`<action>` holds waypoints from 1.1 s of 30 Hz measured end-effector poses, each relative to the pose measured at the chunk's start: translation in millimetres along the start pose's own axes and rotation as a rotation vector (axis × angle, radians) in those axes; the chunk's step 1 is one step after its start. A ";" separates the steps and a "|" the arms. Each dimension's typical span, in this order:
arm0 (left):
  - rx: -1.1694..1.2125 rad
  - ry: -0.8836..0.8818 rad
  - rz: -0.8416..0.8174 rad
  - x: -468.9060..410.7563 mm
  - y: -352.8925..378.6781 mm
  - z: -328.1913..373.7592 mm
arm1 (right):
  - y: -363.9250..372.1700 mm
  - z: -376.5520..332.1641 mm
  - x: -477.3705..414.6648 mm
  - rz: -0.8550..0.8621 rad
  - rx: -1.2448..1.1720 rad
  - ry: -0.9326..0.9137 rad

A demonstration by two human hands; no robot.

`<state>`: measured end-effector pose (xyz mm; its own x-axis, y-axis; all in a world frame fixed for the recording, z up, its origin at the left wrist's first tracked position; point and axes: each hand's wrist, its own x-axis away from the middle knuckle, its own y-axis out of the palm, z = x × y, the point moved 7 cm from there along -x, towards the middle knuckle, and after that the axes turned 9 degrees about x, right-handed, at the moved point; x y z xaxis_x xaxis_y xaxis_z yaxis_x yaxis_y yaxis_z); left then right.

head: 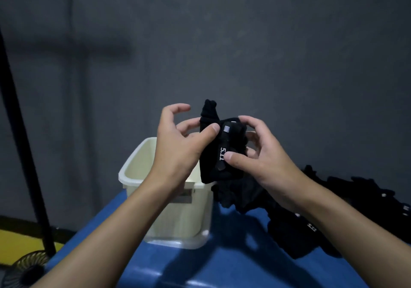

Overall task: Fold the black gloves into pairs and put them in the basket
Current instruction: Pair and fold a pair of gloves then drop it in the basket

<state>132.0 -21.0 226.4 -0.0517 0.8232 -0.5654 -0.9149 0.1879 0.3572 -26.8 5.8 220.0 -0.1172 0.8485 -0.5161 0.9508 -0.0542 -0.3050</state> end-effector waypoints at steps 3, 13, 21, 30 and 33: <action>-0.028 0.004 0.010 -14.9 -14.6 -1.6 | 14.3 1.4 -21.7 -0.054 -0.002 0.021; -0.270 0.018 0.023 -69.6 -74.7 -5.9 | 61.5 21.4 -105.9 -0.204 0.197 0.010; -0.876 0.093 -0.146 -83.3 -134.4 -31.1 | 103.8 74.6 -141.5 -0.326 0.370 0.161; -0.943 -0.019 -0.355 -82.7 -167.3 -54.9 | 143.6 132.1 -161.8 -0.489 0.522 0.365; -1.010 -0.061 -0.396 -83.1 -178.8 -56.4 | 153.2 149.5 -161.3 -0.557 0.538 0.435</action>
<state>277.3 -153.2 167.6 0.3136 0.8319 -0.4578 -0.7707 -0.0587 -0.6345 94.9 -218.1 136.9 -0.2988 0.9445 0.1362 0.5118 0.2790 -0.8125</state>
